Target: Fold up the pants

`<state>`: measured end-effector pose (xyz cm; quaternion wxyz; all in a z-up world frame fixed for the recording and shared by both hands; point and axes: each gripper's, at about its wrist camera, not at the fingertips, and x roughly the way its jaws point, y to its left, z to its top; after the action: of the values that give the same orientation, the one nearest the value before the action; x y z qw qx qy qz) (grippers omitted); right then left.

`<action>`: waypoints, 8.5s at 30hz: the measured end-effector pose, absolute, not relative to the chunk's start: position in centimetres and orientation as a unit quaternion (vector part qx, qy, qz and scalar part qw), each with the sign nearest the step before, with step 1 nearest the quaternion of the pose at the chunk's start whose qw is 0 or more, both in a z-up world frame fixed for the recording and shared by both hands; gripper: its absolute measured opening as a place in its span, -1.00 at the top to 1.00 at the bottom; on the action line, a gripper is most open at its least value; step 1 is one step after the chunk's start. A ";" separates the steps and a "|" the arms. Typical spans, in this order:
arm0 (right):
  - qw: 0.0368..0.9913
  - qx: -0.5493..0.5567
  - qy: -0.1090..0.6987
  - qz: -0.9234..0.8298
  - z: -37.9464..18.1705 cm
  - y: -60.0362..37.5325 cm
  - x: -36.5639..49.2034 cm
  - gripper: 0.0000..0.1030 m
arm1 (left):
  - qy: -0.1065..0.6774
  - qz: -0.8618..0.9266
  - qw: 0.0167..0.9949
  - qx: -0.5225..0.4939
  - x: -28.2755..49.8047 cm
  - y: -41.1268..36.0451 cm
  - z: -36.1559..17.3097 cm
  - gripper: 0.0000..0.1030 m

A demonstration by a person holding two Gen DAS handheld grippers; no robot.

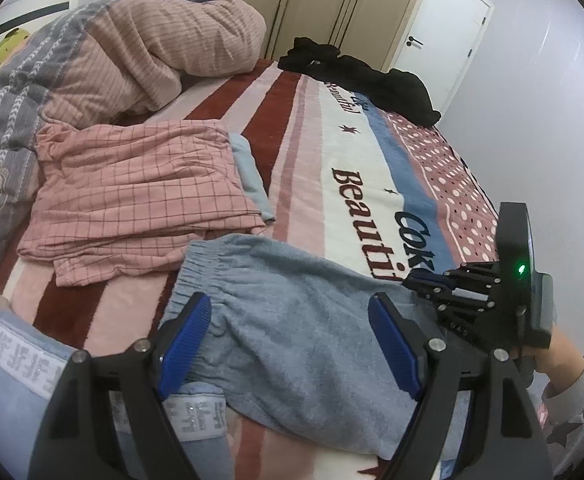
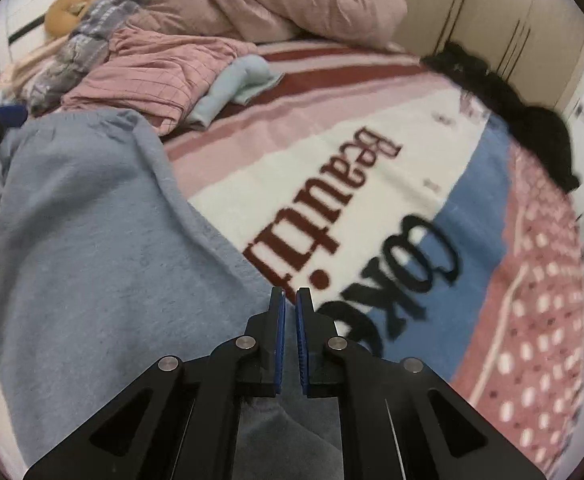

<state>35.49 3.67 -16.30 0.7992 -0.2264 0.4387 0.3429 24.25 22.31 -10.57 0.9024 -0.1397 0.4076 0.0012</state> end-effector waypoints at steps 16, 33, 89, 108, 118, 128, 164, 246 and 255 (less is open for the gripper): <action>0.735 -0.217 0.471 0.438 -15.8 2.3 31.9 0.49 | 0.407 -0.016 0.904 -0.129 24.2 21.2 -10.4 -0.51; 0.788 -0.296 0.439 0.314 -16.3 2.8 33.8 0.86 | 0.405 -0.016 0.904 -0.134 24.0 21.2 -10.3 -0.51; 0.795 -0.359 0.402 0.280 -13.5 -3.5 30.3 1.00 | 0.399 -0.024 0.905 -0.146 23.5 21.1 -9.9 -0.51; 0.771 -0.181 0.479 0.379 -13.5 -4.9 33.9 -0.09 | 0.400 -0.033 0.904 -0.150 23.8 21.2 -10.0 -0.51; 0.740 -0.252 0.491 0.384 -15.4 -3.2 31.3 0.84 | 0.401 -0.031 0.903 -0.154 23.9 21.2 -10.1 -0.51; 0.789 -0.310 0.428 0.313 -14.0 -2.6 31.1 0.92 | 0.398 -0.033 0.904 -0.153 23.7 21.2 -10.1 -0.51; 0.824 -0.213 0.460 0.253 -14.3 -12.3 32.9 0.98 | 0.404 -0.031 0.901 -0.153 24.0 21.4 -10.4 -0.51; 0.854 0.089 0.395 0.327 -14.8 -21.8 21.2 0.05 | 0.256 0.195 0.936 -0.142 17.1 19.0 -3.0 0.87; 0.856 0.103 0.394 0.319 -14.7 -22.8 21.4 0.05 | 0.315 -0.046 0.947 -0.037 18.7 2.7 -5.4 0.87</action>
<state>21.35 -22.78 -14.70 0.8559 0.1026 0.3935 0.3194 18.73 2.72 -5.41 0.9474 -0.0366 0.3145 -0.0461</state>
